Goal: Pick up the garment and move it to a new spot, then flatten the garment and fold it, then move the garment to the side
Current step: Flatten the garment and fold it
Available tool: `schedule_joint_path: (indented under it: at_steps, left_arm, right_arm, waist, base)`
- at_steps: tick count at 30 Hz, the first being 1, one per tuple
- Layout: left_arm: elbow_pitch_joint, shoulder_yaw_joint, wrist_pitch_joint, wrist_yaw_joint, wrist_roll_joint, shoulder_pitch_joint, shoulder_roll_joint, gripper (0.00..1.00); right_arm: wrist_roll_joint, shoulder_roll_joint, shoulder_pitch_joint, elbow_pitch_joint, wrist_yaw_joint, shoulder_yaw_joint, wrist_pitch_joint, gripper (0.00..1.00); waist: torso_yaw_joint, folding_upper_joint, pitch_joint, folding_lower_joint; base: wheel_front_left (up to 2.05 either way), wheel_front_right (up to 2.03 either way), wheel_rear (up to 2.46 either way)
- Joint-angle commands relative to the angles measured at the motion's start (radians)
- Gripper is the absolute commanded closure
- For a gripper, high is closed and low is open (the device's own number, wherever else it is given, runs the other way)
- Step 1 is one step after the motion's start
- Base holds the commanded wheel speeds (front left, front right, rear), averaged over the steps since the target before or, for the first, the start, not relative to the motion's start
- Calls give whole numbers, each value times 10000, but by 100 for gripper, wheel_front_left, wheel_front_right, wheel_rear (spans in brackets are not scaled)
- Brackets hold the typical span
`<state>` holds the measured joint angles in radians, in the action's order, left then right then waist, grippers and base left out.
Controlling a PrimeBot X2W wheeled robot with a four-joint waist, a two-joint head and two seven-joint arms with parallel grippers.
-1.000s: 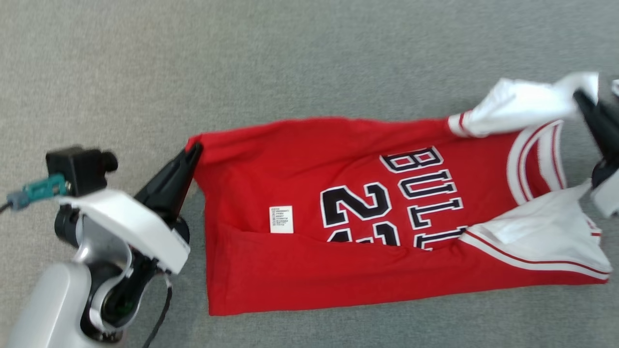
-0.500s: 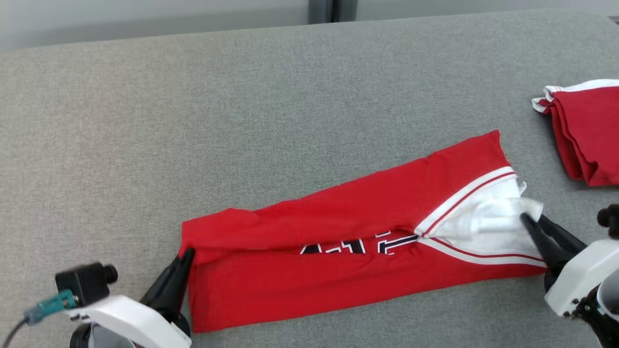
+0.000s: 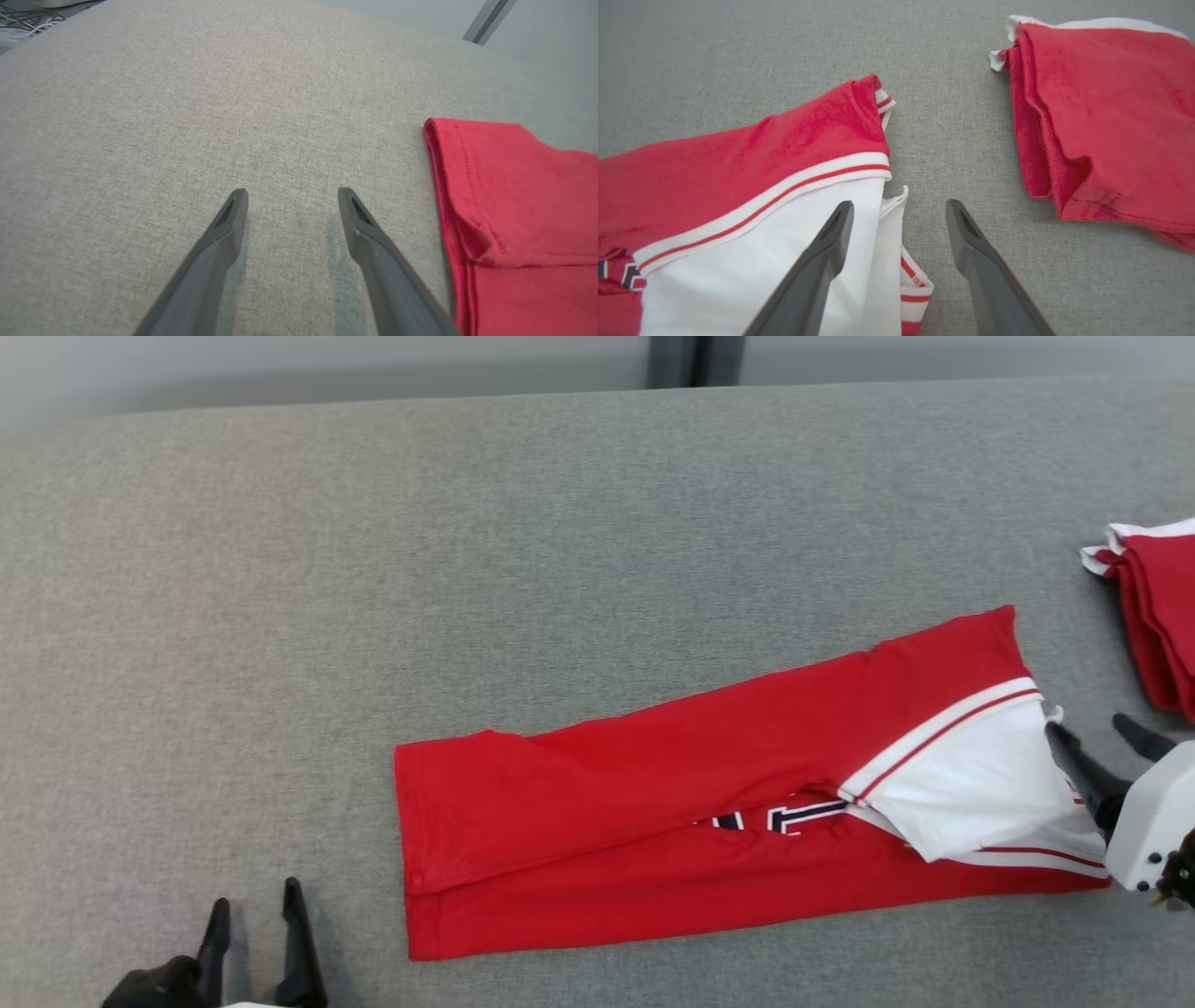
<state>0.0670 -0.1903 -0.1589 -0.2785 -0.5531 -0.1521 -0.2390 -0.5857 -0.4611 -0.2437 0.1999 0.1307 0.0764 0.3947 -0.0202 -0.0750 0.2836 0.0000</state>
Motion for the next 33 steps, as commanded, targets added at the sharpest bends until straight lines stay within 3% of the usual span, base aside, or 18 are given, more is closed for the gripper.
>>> schedule_joint_path:
  at_steps: [1,9,15,16,17,18,24,28,31,33]
  left_arm:
    - [127,-4,-233,18,11,186,108,0]
    - [729,195,-1060,528,686,681,1204,0]
    - [452,946,-1065,1280,1601,310,1748,0]
    - [432,1052,-1066,1399,1704,266,1781,0]
    - [391,1145,-1068,1535,1763,251,1790,0]
    - [388,1194,-1067,1696,1810,228,1825,0]
    - [409,1114,-1069,2184,1678,108,1867,0]
    - [524,1147,-1069,2236,1750,-255,1862,0]
    - [454,1039,-1070,2309,1667,-585,1864,0]
    - [386,1000,-1070,2279,1581,-720,1861,0]
  right_arm:
    - [195,2,-100,185,0,23,212,0]
    - [1279,217,-404,1981,-1,435,1134,0]
    - [-324,853,-435,2321,46,1409,1491,0]
    - [-512,801,-460,2378,46,1585,1533,11]
    - [-692,739,-521,2380,46,1784,1497,95]
    - [-888,652,-601,2371,46,1901,1343,100]
    - [-1781,-545,-883,2769,-1,1134,614,100]
    - [-2254,-1448,-570,2693,-1,276,562,100]
    - [-2414,-2264,-125,2099,-1,-569,625,100]
    - [-2591,-2364,119,1448,2,-684,830,100]
  waist:
    - [194,2,72,0]
    - [923,2,101,0]
    - [1092,2,-83,0]
    - [1097,2,-129,0]
    - [1101,2,-173,0]
    - [1107,2,-226,0]
    - [1247,2,-758,0]
    - [1259,2,-1247,0]
    - [1234,2,-1604,0]
    - [1184,2,-1695,0]
  base:
    - [0,0,0]
    - [0,0,0]
    - [0,0,0]
    - [0,0,0]
    - [0,0,0]
    - [0,0,0]
    - [0,0,0]
    - [0,0,0]
    - [0,0,0]
    - [0,0,0]
